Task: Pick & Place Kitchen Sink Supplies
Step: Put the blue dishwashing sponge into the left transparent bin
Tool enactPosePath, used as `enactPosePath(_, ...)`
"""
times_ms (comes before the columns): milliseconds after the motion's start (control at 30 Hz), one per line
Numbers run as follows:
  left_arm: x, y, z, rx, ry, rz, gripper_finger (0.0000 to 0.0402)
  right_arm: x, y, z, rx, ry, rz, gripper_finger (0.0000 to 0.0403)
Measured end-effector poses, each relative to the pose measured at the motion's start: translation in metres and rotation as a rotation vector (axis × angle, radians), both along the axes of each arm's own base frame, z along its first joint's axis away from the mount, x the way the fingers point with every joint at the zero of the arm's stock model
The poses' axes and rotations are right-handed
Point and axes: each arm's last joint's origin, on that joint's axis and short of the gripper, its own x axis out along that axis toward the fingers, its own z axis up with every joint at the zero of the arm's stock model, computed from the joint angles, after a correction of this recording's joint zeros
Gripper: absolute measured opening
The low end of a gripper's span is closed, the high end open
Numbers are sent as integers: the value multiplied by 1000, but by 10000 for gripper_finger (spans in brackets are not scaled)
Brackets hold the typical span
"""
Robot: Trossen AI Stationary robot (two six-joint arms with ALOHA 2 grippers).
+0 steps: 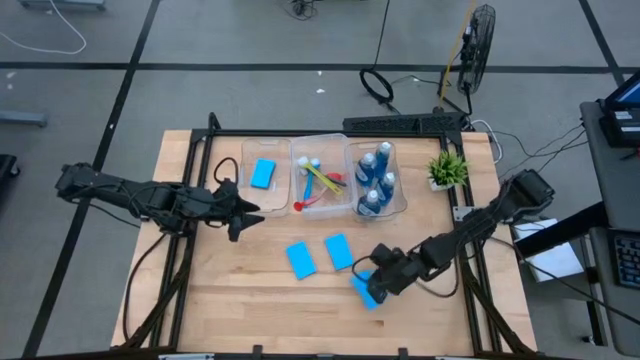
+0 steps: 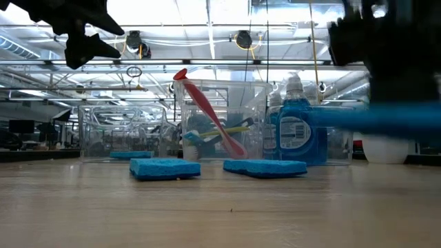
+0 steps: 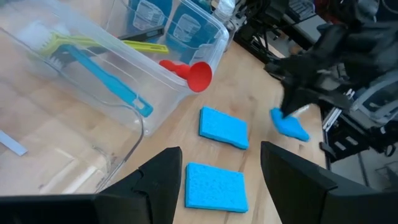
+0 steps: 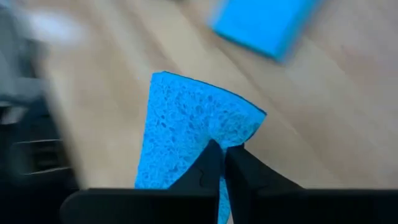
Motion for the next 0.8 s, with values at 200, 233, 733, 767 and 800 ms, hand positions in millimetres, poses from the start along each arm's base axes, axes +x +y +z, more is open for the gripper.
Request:
enactPosePath(200, 1, 0, 0, -33, -9, 13, 218, 25, -17, 51, -30, -441, 113, 1)
enactPosePath(233, 2, 0, 1, -34, -14, 13, 218, 29, -22, 59, -45, -516, 115, 0)
enactPosePath(733, 42, -9, 18, 70, -307, -37, 218, 86, -94, 146, -590, -703, 17, 0)
enactPosePath(767, 44, -9, 18, 84, -319, -40, 218, 89, -97, 152, -626, -688, 0, 0)
enactPosePath(800, 45, -9, 19, 96, -327, -43, 218, 91, -100, 156, -658, -671, -18, 0)
